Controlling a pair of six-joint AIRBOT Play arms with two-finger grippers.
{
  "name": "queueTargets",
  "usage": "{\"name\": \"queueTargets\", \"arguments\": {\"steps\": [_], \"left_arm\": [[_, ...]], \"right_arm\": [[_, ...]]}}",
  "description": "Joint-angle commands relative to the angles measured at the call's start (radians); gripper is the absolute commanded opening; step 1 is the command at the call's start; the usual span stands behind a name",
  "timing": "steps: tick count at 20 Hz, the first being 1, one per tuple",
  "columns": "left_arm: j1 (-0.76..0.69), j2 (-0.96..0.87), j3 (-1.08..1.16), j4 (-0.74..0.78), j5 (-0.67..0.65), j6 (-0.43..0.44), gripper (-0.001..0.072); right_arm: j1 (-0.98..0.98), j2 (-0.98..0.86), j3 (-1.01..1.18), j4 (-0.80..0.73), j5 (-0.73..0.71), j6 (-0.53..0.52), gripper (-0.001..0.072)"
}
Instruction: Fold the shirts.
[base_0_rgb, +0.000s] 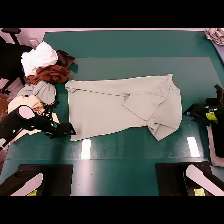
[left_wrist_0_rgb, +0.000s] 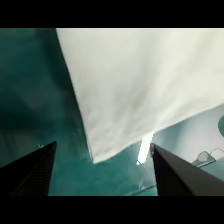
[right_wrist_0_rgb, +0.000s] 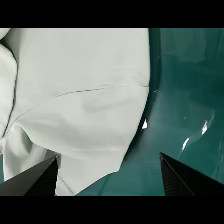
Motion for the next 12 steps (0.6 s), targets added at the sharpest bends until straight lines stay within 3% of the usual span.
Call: {"name": "queueTargets", "arguments": {"steps": [1,5,8,10,11,12], "left_arm": [[0.000,-0.034,-0.017,0.000,0.061,-0.016,0.0720],[0.000,-0.108,-0.017,-0.163,0.066,0.060,0.0680],[0.000,-0.121,-0.010,-0.210,0.043,0.109,0.0388],[0.000,-0.120,0.025,-0.210,0.034,0.117,0.0153],[0.000,-0.119,0.053,-0.209,0.029,0.117,0.0065],[0.000,-0.113,0.087,-0.209,0.026,0.117,0.0031]], "right_arm": [[0.000,0.003,-0.006,0.000,0.003,-0.002,0.0699],[0.000,0.003,-0.006,0.000,-0.002,-0.002,0.0699],[0.000,0.001,-0.006,-0.002,-0.016,-0.017,0.0699],[0.000,-0.027,-0.006,-0.002,-0.021,-0.039,0.0699],[0.000,-0.048,-0.006,-0.002,-0.024,-0.048,0.0699],[0.000,-0.072,-0.006,-0.002,-0.029,-0.064,0.0699]]}}
